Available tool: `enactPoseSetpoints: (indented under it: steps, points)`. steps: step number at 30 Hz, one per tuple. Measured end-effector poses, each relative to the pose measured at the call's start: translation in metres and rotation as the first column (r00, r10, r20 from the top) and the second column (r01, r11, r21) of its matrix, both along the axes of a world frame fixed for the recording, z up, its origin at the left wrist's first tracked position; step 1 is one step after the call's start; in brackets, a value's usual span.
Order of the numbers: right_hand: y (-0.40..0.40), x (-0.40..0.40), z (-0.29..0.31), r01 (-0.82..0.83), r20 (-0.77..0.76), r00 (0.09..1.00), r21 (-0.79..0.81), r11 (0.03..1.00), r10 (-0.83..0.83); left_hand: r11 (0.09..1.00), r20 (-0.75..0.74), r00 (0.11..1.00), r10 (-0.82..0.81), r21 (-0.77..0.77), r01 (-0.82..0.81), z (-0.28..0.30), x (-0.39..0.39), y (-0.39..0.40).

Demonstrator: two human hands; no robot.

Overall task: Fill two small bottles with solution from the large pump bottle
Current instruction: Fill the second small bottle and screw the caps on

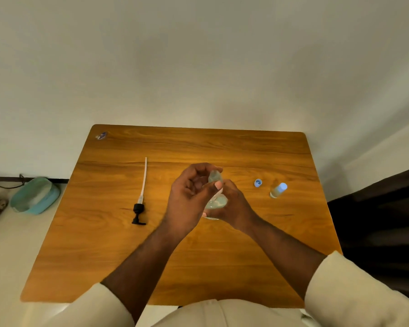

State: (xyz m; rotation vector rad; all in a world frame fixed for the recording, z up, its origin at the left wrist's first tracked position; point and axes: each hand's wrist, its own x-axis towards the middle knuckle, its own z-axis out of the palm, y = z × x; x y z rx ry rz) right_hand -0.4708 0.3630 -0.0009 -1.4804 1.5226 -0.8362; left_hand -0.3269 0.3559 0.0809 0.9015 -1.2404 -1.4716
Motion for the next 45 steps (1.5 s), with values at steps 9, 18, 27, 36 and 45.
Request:
enactPoseSetpoints:
  steps: [9,18,27,36,45]
  points:
    - [-0.005,-0.015,-0.018,-0.041,0.045,0.998,0.069,0.997,0.038,0.992,0.074,0.989,0.128,0.002,-0.129,-0.018,-0.02,0.001]
    - [-0.031,-0.067,0.003,-0.355,-0.197,0.883,0.316,0.88,0.427,0.984,0.123,0.976,0.177,0.002,-0.179,-0.023,-0.038,0.006]
    - [-0.104,-0.136,-0.015,-0.193,-0.731,0.477,0.456,0.869,0.489,0.971,0.119,0.964,0.237,-0.007,-0.238,-0.026,-0.041,0.011]
    - [-0.107,-0.125,-0.073,-0.29,-0.735,0.244,0.567,0.771,0.632,0.966,0.123,0.958,0.258,-0.02,-0.257,-0.025,-0.046,0.008]
    - [-0.069,-0.087,0.039,-0.128,-0.116,0.982,0.182,0.975,0.15,0.971,0.119,0.964,0.236,0.02,-0.24,-0.021,-0.047,0.011]
